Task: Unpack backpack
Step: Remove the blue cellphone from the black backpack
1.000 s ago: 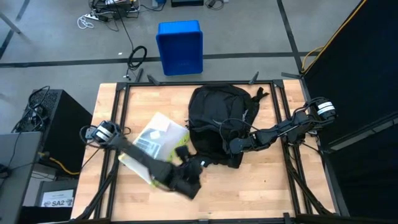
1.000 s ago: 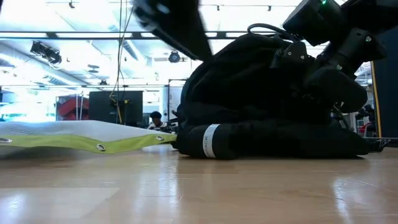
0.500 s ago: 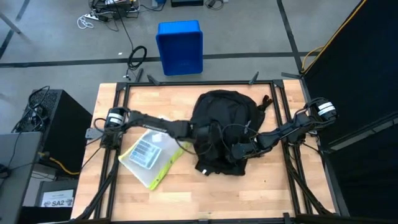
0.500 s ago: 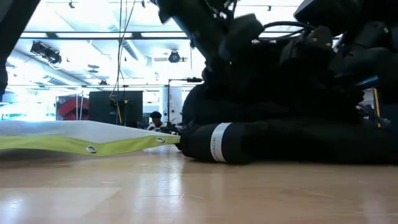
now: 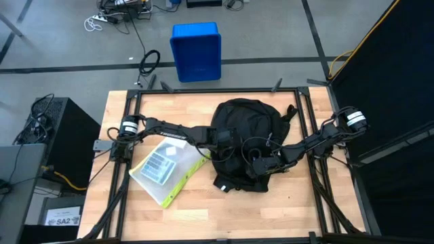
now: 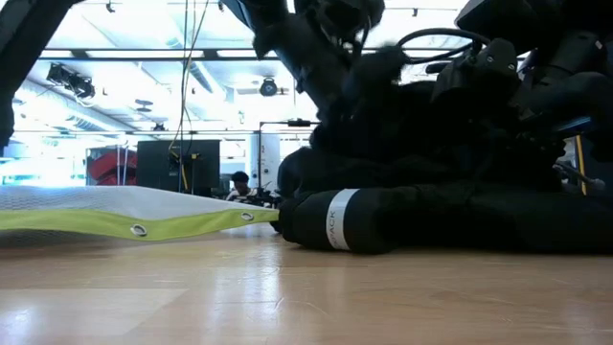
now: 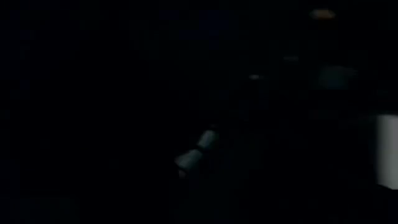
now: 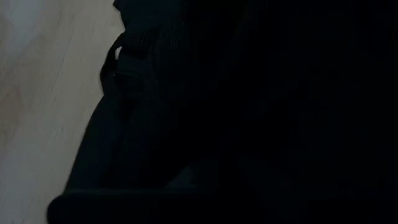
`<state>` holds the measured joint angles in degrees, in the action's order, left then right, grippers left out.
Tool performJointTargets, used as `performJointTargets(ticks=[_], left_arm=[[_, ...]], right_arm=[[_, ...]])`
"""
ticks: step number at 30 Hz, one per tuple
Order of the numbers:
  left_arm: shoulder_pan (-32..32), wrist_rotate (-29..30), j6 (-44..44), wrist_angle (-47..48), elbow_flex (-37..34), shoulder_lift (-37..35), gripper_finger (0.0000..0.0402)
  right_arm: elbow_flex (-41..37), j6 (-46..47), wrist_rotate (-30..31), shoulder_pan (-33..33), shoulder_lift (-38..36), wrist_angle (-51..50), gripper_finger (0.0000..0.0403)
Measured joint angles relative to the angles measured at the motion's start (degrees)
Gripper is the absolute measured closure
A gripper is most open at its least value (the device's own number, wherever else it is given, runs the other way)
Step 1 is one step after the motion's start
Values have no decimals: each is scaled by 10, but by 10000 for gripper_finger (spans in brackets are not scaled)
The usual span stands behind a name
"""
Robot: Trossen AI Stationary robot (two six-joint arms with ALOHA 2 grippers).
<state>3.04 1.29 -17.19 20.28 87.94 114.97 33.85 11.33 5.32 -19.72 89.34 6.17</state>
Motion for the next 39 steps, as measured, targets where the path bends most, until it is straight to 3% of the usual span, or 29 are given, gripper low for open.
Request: performJointTargets(ticks=[5,9,22,35,39], left_arm=[[33,-3,0,-3,0,-2,163],[37,46,-14,15,0,3,163],[-48,55,-64,19,0,38,163],[-64,216,-41,4,-1,40,163],[-64,231,-27,4,-1,40,163]], right_arm=[[0,0,0,2,0,0,402],[0,0,0,2,0,7,400],[0,-4,-19,2,1,11,401],[0,4,-35,0,1,0,402],[0,5,-36,0,0,-1,402]])
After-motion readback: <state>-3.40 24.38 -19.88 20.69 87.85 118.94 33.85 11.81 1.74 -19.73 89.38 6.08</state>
